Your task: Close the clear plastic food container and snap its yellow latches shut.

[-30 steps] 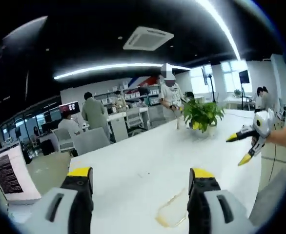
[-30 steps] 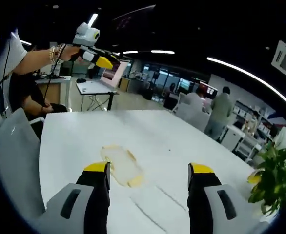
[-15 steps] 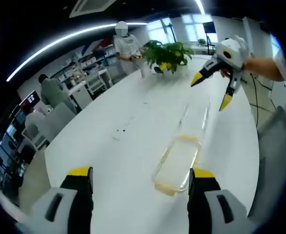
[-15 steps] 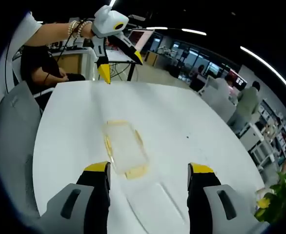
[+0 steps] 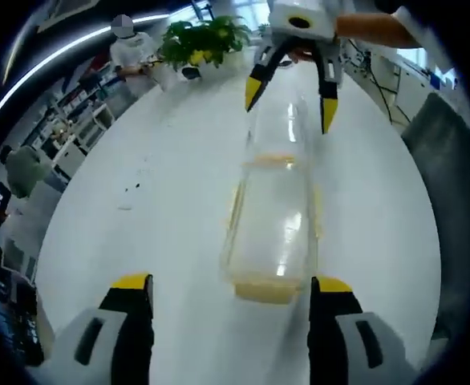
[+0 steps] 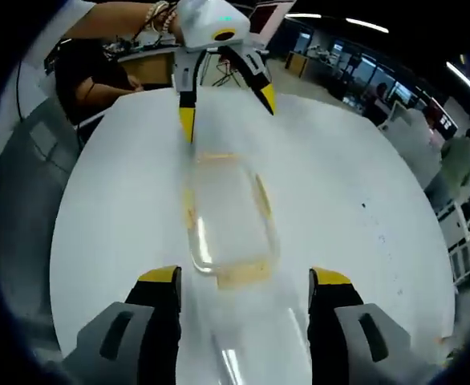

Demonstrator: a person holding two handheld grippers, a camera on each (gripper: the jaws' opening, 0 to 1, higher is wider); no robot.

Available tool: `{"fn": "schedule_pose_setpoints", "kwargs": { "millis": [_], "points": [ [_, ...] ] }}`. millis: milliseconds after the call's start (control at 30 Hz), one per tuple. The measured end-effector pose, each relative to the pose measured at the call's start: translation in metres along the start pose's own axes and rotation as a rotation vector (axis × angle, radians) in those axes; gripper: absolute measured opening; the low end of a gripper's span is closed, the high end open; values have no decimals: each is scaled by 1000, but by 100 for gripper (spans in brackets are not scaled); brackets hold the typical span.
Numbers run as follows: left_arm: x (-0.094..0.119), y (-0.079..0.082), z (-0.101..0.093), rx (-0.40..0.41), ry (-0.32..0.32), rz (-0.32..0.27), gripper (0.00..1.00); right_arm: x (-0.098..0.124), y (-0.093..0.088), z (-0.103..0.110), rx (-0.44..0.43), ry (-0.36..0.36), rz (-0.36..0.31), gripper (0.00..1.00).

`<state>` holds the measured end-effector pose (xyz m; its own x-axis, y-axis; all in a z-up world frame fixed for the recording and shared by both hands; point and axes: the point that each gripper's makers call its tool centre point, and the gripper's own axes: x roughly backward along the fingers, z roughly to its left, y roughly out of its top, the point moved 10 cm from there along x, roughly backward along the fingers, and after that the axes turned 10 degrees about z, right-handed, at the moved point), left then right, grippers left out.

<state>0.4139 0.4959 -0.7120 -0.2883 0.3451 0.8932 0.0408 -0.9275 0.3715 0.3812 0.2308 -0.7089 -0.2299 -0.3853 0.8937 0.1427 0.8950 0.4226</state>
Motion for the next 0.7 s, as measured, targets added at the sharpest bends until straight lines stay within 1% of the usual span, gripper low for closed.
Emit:
{"fn": "schedule_pose_setpoints", "kwargs": {
  "millis": [67,167,200,233,267,300,333,367,400,433,533,600,633,700],
  "points": [
    [-9,-2,0,-4,-13,8,70,-8,2,-2,18,24,10,60],
    [-16,-4,0,2,-54,20,69,-19,4,-5,41,58,31,57],
    [-18,-5,-1,-1,-65,24,69,-24,3,-7,59,75,61,56],
    [-21,-6,-2,-11,-88,36,69,-25,2,-7,67,84,73,56],
    [-23,-5,-3,-24,-100,36,69,-30,0,-7,86,116,109,56],
    [-24,-5,-4,-23,-115,36,68,-33,0,-7,94,133,131,57],
    [-24,-4,-6,-25,-127,45,67,-36,-1,-8,101,137,152,57],
    [-25,-4,-7,-27,-131,51,66,-40,1,-9,97,127,146,57],
    [-27,-4,-9,-40,-145,55,64,-44,1,-12,126,131,168,57],
    [-29,-4,-11,-48,-168,68,61,-46,1,-12,129,135,178,57],
    [-34,-7,-13,-63,-187,88,56,-51,4,-14,140,155,187,55],
    [-36,-7,-14,-69,-189,88,53,-53,7,-14,147,176,192,53],
    [-36,-7,-14,-69,-202,92,52,-54,7,-14,154,182,199,51],
    [-37,-6,-14,-58,-206,82,51,-56,7,-14,168,182,216,51]
  ]
}}
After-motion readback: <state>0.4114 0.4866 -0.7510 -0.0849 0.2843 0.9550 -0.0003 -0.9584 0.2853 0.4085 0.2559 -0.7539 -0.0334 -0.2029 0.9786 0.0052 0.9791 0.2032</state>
